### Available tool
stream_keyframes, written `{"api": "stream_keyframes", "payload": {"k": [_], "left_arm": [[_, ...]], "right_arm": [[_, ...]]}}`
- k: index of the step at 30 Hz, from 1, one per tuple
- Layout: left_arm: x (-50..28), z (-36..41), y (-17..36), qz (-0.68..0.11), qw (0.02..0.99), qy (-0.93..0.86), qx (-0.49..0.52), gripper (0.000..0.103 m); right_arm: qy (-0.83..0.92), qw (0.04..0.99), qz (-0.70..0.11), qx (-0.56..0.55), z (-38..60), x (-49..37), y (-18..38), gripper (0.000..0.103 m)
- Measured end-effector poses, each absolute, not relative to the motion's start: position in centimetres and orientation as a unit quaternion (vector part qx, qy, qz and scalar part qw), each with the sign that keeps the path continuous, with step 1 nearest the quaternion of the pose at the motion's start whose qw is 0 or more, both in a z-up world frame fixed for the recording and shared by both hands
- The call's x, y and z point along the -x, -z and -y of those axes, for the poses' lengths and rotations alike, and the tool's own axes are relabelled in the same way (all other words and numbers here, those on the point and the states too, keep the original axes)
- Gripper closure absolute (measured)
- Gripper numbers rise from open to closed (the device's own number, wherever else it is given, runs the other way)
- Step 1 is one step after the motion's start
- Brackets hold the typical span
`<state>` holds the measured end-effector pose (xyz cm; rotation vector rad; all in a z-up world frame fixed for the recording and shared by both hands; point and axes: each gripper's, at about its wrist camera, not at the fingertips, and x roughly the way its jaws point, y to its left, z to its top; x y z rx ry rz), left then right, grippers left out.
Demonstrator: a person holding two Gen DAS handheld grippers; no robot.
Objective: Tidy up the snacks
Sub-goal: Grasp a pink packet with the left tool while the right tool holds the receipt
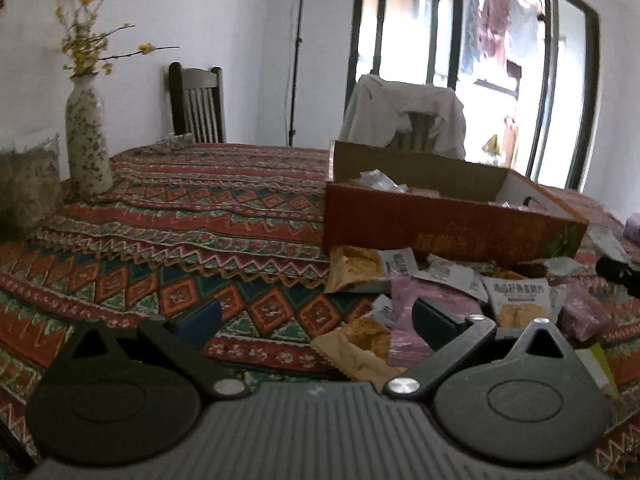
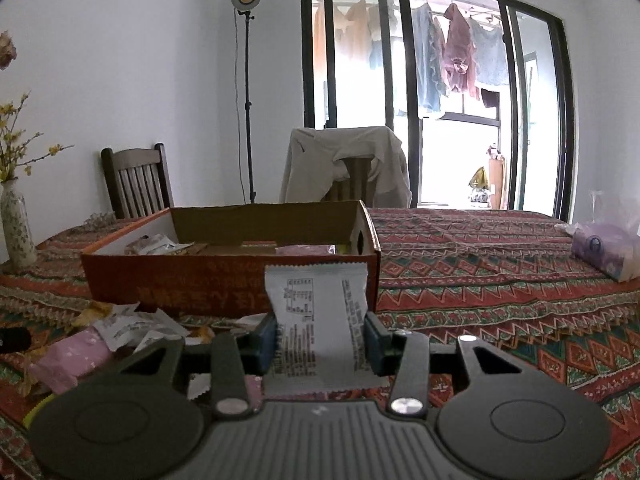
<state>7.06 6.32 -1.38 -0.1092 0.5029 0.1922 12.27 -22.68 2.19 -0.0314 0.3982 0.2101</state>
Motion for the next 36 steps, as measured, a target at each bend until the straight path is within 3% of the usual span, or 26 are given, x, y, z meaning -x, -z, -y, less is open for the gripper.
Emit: {"api": "stream_keyframes", "payload": {"k": [16, 20, 24, 26, 36], "left_arm": [[-13.0, 0.0, 1.1, -0.336, 0.940, -0.048, -0.019, 0.000], [-14.0, 0.2, 1.9, -0.361, 0.931, -0.056, -0.015, 0.020], [-14.2, 0.1, 2.5, -0.366, 0.929, -0.058, -0.009, 0.022], [-14.3, 0.0, 2.7, -0.367, 0.928, -0.055, -0.005, 0.035], [-11.6, -1.3, 1.8, -0.328, 0.943, -0.053, 0.014, 0.039]], "right_arm": [[-0.104, 0.976, -0.189, -0.006, 23.5, -12.1, -2.2, 0.059], [-0.106, 0.976, -0.189, -0.009, 23.5, -12.1, -2.2, 0.059], [-0.108, 0.976, -0.188, -0.010, 23.5, -12.1, -2.1, 0.059], [-0.109, 0.976, -0.188, -0.010, 23.5, -12.1, -2.2, 0.059], [-0.108, 0.976, -0.187, -0.013, 23.5, -12.2, -2.1, 0.059]]}}
